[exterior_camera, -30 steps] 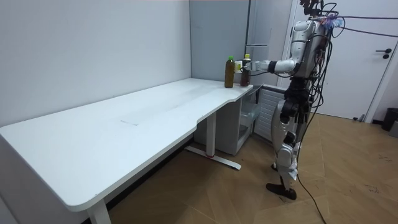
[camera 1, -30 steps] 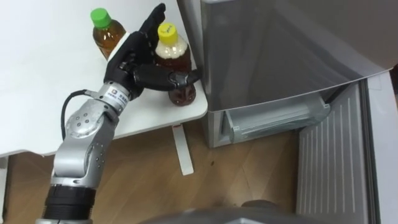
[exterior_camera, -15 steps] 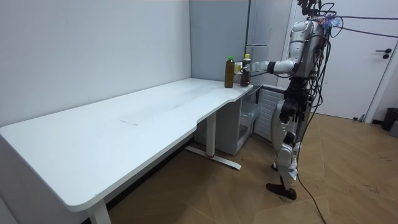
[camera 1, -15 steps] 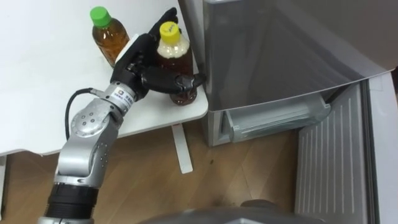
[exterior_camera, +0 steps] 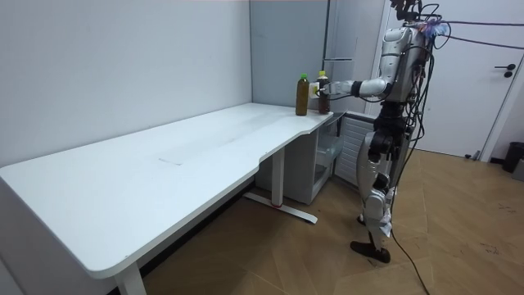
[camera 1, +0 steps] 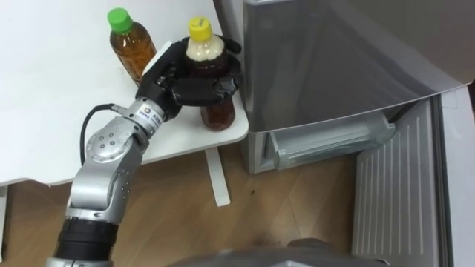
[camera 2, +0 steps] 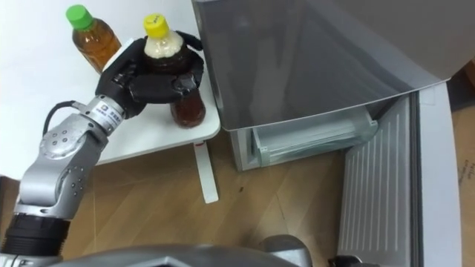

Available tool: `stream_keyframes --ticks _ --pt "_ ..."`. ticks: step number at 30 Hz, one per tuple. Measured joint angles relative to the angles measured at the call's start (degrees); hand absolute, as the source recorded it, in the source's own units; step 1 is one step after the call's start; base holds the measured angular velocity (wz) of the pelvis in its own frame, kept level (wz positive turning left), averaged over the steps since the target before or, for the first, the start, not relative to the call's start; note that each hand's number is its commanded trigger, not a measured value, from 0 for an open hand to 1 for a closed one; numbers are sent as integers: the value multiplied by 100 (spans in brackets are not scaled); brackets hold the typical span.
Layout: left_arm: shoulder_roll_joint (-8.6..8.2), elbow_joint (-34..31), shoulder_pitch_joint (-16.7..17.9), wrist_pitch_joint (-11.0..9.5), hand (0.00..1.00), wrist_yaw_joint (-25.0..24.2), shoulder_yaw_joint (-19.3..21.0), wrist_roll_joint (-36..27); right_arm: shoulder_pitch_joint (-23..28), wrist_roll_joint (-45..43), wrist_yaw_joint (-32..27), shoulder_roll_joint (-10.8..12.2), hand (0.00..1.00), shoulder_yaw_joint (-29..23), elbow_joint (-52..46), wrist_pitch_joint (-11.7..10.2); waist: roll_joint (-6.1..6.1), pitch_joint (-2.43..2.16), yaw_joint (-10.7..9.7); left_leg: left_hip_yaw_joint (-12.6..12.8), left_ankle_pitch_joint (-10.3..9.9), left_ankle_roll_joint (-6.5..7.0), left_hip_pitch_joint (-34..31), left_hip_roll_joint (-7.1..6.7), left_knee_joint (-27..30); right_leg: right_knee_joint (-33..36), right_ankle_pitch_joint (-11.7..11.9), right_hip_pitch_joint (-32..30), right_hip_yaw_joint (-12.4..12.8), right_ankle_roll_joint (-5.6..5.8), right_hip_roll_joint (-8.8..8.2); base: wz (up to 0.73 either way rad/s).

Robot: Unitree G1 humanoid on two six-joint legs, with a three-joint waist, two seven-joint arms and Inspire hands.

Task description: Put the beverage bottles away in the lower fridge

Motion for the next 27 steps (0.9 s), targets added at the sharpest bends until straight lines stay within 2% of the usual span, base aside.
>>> stream_keyframes --ticks 13,21,27 --pt "21 -154 0 95 100 41 18 0 -19 97 210 1 0 -5 -140 -50 -46 9 32 -17 0 0 -34 0 4 -6 0 -23 -53 0 -9 1" --pt "29 -479 1 94 100 229 102 -7 -45 168 16 14 0 63 -113 -81 -179 -6 179 -17 0 0 -26 5 3 -5 2 -6 -60 -4 -10 -1" --pt "52 -809 18 93 100 434 97 -11 -30 278 -63 15 0 97 -146 -116 -186 -8 285 -38 0 0 -28 4 2 0 4 0 -72 -7 -12 1"
